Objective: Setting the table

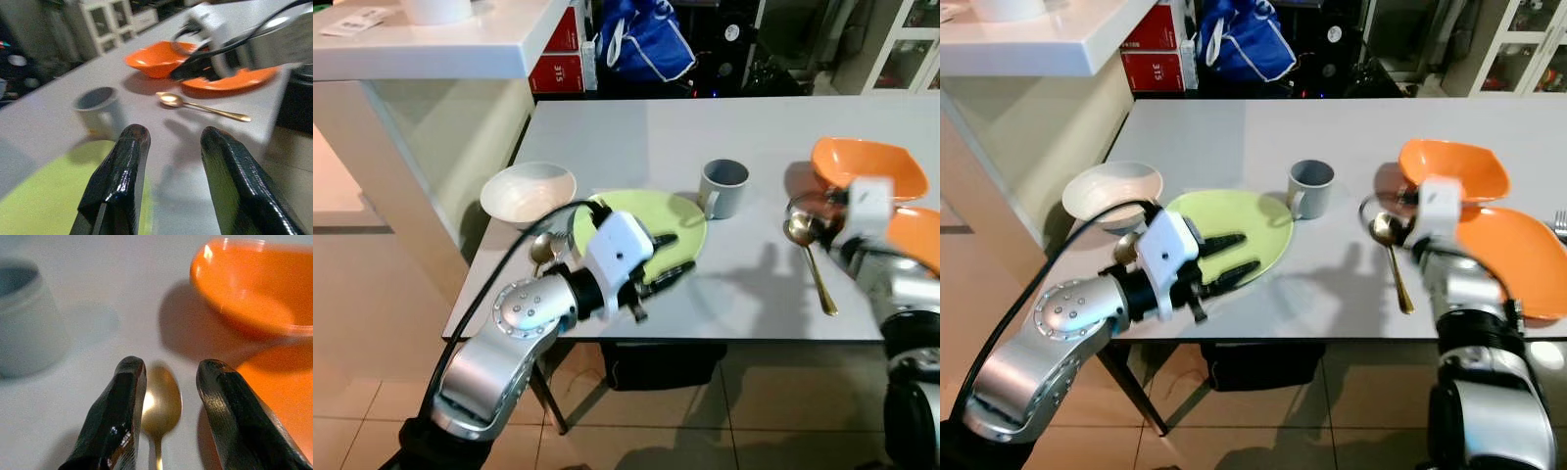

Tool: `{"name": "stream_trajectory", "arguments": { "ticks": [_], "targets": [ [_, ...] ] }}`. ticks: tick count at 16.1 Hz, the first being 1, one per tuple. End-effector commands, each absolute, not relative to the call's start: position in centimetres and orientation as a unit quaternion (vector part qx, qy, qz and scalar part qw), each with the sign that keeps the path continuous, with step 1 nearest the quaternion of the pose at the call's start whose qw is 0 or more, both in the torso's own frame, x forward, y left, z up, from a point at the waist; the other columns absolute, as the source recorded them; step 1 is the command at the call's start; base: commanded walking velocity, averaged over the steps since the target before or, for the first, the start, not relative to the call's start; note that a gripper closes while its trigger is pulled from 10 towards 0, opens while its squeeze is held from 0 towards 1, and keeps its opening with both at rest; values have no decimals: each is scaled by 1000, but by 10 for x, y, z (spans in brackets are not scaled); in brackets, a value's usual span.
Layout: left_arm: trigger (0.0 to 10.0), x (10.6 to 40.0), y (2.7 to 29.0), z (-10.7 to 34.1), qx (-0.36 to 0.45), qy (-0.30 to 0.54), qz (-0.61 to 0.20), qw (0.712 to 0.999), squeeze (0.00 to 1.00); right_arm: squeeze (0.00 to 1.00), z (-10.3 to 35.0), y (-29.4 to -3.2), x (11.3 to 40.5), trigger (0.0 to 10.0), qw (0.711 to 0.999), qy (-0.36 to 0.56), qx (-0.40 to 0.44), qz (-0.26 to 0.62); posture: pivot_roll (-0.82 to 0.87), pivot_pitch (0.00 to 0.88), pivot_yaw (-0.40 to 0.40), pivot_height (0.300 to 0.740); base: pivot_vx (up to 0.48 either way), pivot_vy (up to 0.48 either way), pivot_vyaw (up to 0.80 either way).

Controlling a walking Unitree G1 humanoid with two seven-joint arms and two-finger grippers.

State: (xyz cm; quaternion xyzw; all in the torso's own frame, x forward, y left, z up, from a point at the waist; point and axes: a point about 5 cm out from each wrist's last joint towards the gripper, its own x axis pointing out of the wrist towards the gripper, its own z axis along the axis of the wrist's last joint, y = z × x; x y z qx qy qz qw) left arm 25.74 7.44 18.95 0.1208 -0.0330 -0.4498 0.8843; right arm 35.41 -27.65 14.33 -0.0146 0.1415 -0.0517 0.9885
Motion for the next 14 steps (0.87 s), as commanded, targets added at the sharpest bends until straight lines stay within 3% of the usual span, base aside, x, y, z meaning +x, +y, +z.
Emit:
{"name": "stream_trajectory", "arguments": {
  "ticks": [1,3,7,9,11,14],
  "targets": [
    [10000,269,86,190,132,-36,-387,912,0,0,155,-274,348,10000,992,117,4,-54,-8,0,70,740,0,0,0],
    [10000,278,101,190,133,-46,-291,946,0,0,172,-253,328,10000,997,59,15,-41,-29,0,85,740,0,0,0],
    [10000,266,121,189,141,-52,-214,965,0,0,187,-195,269,10000,994,-53,101,2,-33,0,86,740,0,0,0],
    [10000,255,129,189,130,-46,-181,974,0,0,176,-174,243,10000,993,-37,113,25,-15,0,72,740,0,390,0],
    [10000,251,134,187,132,-37,-164,977,0,0,171,-160,231,10000,992,-13,113,52,-6,0,60,740,0,480,0],
    [10000,266,132,184,127,-38,-155,979,0,0,175,-155,243,10000,992,-6,112,58,1,0,49,740,0,480,0]
  ]
}}
